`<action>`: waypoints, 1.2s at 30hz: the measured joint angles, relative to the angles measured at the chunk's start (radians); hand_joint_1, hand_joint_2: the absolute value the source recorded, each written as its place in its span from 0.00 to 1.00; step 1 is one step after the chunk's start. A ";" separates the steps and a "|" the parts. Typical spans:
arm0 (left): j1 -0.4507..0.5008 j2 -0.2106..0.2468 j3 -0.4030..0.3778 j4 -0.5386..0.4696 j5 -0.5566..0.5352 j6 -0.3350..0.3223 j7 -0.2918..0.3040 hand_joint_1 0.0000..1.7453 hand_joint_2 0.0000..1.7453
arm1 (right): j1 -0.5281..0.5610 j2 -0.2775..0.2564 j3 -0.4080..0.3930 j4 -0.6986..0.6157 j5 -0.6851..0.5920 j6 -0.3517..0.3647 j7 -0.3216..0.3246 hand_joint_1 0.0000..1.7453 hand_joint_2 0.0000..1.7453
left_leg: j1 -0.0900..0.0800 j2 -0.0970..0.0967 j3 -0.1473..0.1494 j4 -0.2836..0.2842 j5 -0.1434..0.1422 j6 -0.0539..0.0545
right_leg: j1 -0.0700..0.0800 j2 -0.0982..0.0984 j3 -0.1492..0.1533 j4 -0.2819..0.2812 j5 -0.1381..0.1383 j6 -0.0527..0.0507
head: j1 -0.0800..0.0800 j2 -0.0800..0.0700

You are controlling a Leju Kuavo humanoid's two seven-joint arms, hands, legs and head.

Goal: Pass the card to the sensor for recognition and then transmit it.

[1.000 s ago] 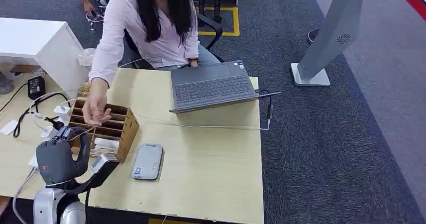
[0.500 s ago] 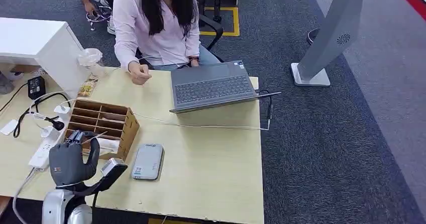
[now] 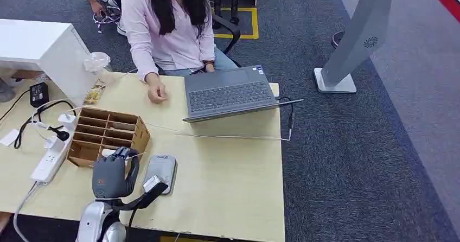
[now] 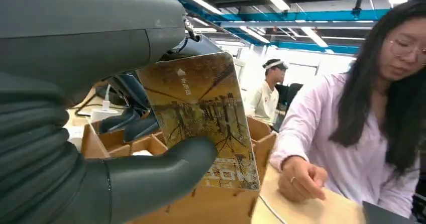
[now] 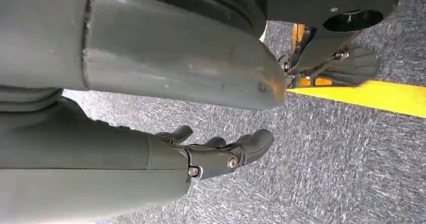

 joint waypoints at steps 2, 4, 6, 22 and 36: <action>-0.008 -0.005 -0.003 0.012 -0.004 -0.005 0.007 1.00 1.00 | 0.000 0.000 0.000 0.000 0.002 0.002 0.000 0.00 0.00 | 0.000 0.000 0.000 0.000 0.000 0.000 | 0.000 0.000 0.000 0.000 0.000 0.000 | 0.000 0.000; -0.019 -0.012 -0.012 0.024 -0.016 -0.013 0.021 1.00 1.00 | 0.000 0.000 0.000 0.000 0.008 0.003 -0.003 0.00 0.00 | 0.000 0.000 0.000 0.000 0.000 0.000 | 0.000 0.000 0.000 0.000 0.000 0.000 | 0.000 0.000; -0.032 -0.019 -0.022 0.039 -0.029 -0.024 0.040 1.00 1.00 | 0.000 0.000 0.001 0.000 0.012 0.005 -0.003 0.00 0.00 | 0.000 0.000 0.000 0.000 0.000 0.000 | 0.000 0.000 0.000 0.000 0.000 0.000 | 0.000 0.000; -0.108 -0.044 -0.076 0.196 -0.090 -0.141 0.169 1.00 1.00 | -0.001 0.000 0.001 0.000 0.036 0.017 0.003 0.00 0.00 | 0.000 0.000 0.000 0.000 0.000 0.000 | 0.000 0.000 0.000 0.000 0.000 0.000 | 0.000 0.000; -0.117 -0.047 -0.082 0.226 -0.077 -0.189 0.174 1.00 1.00 | -0.001 0.002 0.001 0.000 0.050 0.016 0.002 0.00 0.00 | 0.000 0.000 0.000 0.000 0.000 0.000 | 0.000 0.000 0.000 0.000 0.000 0.000 | 0.000 0.000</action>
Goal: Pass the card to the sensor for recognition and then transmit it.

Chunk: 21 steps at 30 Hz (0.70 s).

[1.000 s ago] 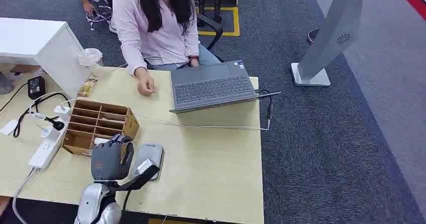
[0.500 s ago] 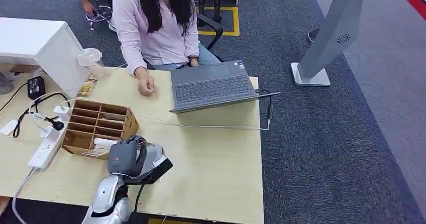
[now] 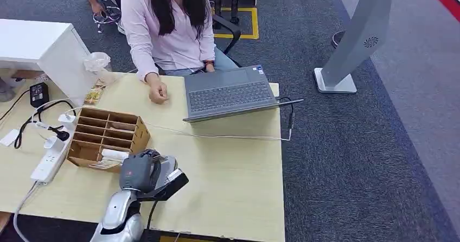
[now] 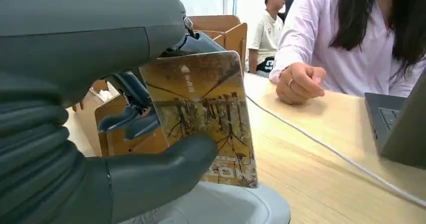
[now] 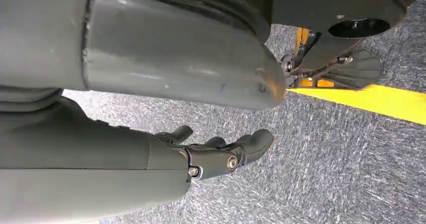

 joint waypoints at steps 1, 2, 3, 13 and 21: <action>0.000 0.000 0.000 0.000 0.002 -0.002 0.000 1.00 1.00 | 0.000 0.000 0.000 0.000 0.000 0.000 0.000 0.00 0.00 | 0.000 0.000 0.000 0.000 0.000 0.000 | 0.000 0.000 0.000 0.000 0.000 0.000 | 0.000 0.000; 0.000 0.000 0.000 0.000 0.002 -0.003 0.000 1.00 1.00 | 0.000 0.000 0.000 0.000 0.000 0.000 0.000 0.00 0.00 | 0.000 0.000 0.000 0.000 0.000 0.000 | 0.000 0.000 0.000 0.000 0.000 0.000 | 0.000 0.000; -0.001 0.000 0.000 0.000 0.003 -0.003 0.000 1.00 1.00 | 0.000 0.000 0.000 0.000 0.000 0.000 0.000 0.00 0.00 | 0.000 0.000 0.000 0.000 0.000 0.000 | 0.000 0.000 0.000 0.000 0.000 0.000 | 0.000 0.000; -0.002 0.002 0.000 0.000 0.008 0.039 -0.003 1.00 1.00 | 0.000 0.000 0.000 0.000 0.008 0.000 -0.003 0.00 0.00 | 0.000 0.000 0.000 0.000 0.000 0.000 | 0.000 0.000 0.000 0.000 0.000 0.000 | 0.000 0.000; -0.007 0.011 0.000 -0.017 0.005 0.088 -0.006 1.00 1.00 | 0.000 0.000 -0.001 0.000 0.014 0.000 -0.003 0.00 0.00 | 0.000 0.000 0.000 0.000 0.000 0.000 | 0.000 0.000 0.000 0.000 0.000 0.000 | 0.000 0.000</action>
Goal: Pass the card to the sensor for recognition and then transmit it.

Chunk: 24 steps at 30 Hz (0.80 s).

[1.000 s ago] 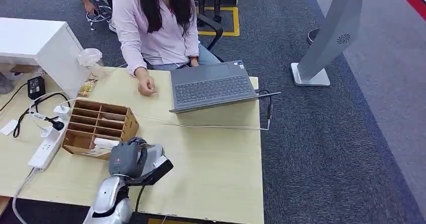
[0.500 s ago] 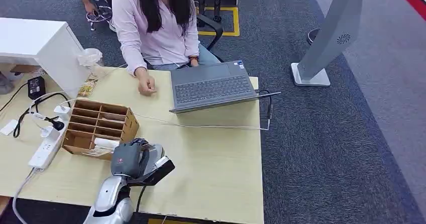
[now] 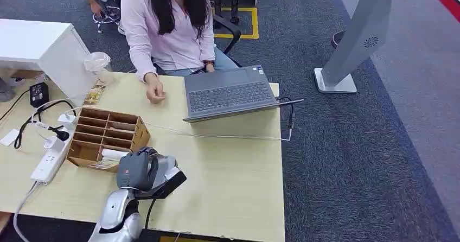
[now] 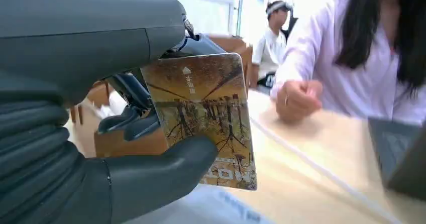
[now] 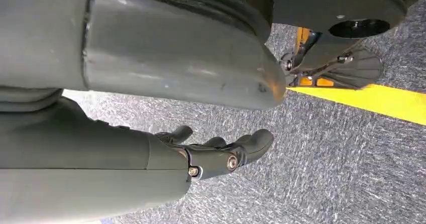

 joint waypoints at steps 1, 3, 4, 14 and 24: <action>-0.003 0.002 0.000 -0.012 -0.001 0.011 0.000 1.00 1.00 | 0.000 0.000 0.000 0.000 0.002 0.000 0.000 0.00 0.00 | 0.000 0.000 0.000 0.000 0.000 0.000 | 0.000 0.000 0.000 0.000 0.000 0.000 | 0.000 0.000; -0.013 0.010 0.000 -0.039 -0.001 0.024 -0.005 1.00 1.00 | 0.000 0.000 0.000 0.000 0.004 -0.001 -0.003 0.00 0.00 | 0.000 0.000 0.000 0.000 0.000 0.000 | 0.000 0.000 0.000 0.000 0.000 0.000 | 0.000 0.000; -0.019 0.016 0.000 -0.055 -0.001 0.028 -0.009 1.00 1.00 | 0.000 0.000 0.000 0.000 0.005 -0.001 -0.004 0.00 0.00 | 0.000 0.000 0.000 0.000 0.000 0.000 | 0.000 0.000 0.000 0.000 0.000 0.000 | 0.000 0.000; -0.165 0.141 0.032 -0.131 -0.022 0.069 -0.011 1.00 1.00 | 0.000 0.000 -0.001 0.000 0.027 -0.001 -0.013 0.00 0.00 | 0.001 0.000 0.000 0.000 0.001 -0.001 | 0.001 0.000 0.000 0.002 0.000 0.000 | 0.000 0.000; -0.318 0.251 0.106 -0.031 -0.020 0.078 -0.031 1.00 1.00 | -0.003 0.000 -0.007 0.000 0.038 0.002 0.002 0.00 0.00 | 0.001 0.000 0.000 0.000 0.002 -0.001 | 0.001 0.000 0.000 0.002 0.001 -0.001 | 0.000 0.000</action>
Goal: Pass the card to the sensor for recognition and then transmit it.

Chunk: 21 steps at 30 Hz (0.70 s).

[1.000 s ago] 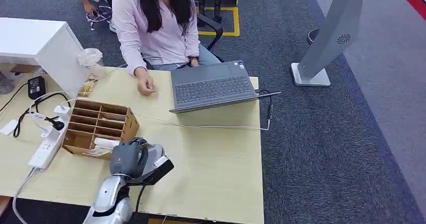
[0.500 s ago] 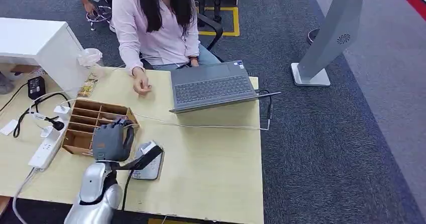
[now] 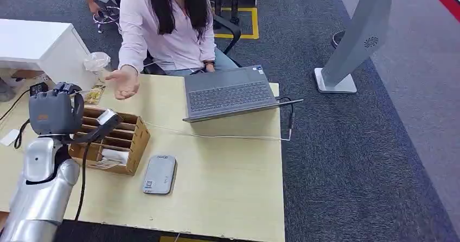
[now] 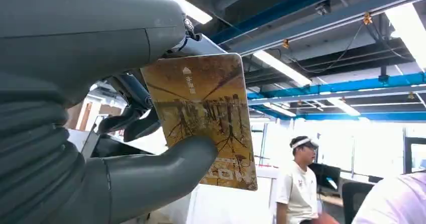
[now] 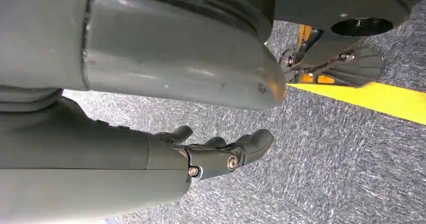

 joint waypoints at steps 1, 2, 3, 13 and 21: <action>-0.002 0.001 0.002 0.006 0.000 0.001 -0.002 1.00 1.00 | -0.001 0.000 0.000 0.000 0.000 0.000 0.000 0.00 0.00 | 0.000 0.000 0.000 0.000 0.000 0.000 | 0.000 0.000 0.000 0.000 0.000 0.000 | 0.000 0.000; -0.004 0.003 0.003 0.011 0.000 0.001 -0.002 1.00 1.00 | -0.001 0.000 0.000 0.000 0.000 0.000 0.000 0.00 0.00 | 0.000 0.000 0.000 0.000 0.000 0.000 | 0.000 0.000 0.000 0.000 0.000 0.000 | 0.000 0.000; -0.005 0.005 0.003 0.015 -0.003 0.001 0.000 1.00 1.00 | -0.002 0.000 0.000 0.000 0.000 0.000 0.000 0.00 0.00 | 0.000 0.000 0.000 0.000 0.000 0.000 | 0.000 0.000 0.000 0.000 0.000 0.000 | 0.000 0.000; -0.014 0.008 0.003 0.057 -0.011 0.006 0.000 0.00 1.00 | -0.003 0.000 -0.017 0.000 0.004 -0.003 0.005 0.00 0.00 | 0.000 0.000 0.000 0.000 0.000 0.000 | 0.000 0.000 0.000 0.000 0.000 0.000 | 0.000 0.000; -0.014 -0.002 0.003 0.064 0.034 0.008 -0.019 0.00 1.00 | -0.005 0.000 -0.025 0.000 0.013 -0.005 0.011 0.00 0.00 | 0.000 0.000 0.000 0.000 0.000 0.000 | 0.000 0.000 0.000 0.000 0.000 0.000 | 0.000 0.000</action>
